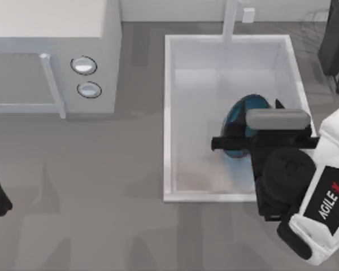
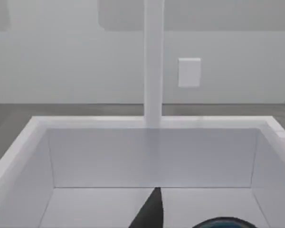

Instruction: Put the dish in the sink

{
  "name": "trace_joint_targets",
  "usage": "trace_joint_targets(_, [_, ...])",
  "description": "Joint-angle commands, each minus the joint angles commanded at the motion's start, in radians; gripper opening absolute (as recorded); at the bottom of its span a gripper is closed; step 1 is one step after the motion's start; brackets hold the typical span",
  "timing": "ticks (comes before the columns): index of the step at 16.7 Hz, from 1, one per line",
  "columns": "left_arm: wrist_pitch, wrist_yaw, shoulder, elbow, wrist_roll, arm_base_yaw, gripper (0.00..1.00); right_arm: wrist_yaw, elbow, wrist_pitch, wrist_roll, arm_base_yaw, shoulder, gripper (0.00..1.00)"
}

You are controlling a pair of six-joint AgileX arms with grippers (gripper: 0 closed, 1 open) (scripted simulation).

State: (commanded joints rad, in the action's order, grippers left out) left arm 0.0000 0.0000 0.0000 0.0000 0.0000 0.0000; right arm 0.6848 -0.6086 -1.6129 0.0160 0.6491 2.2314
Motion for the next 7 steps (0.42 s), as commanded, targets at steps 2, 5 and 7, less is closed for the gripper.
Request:
trace_joint_targets(2, [0.000,0.000,0.000,0.000,0.000,0.000,1.00,0.000,0.000,0.000,0.000,0.000,0.000,1.00])
trace_joint_targets(5, [0.000,0.000,0.000,0.000,0.000,0.000,1.00,0.000,0.000,0.000,0.000,0.000,0.000,1.00])
trace_joint_targets(7, [0.000,0.000,0.000,0.000,0.000,0.000,1.00,0.000,0.000,0.000,0.000,0.000,0.000,1.00])
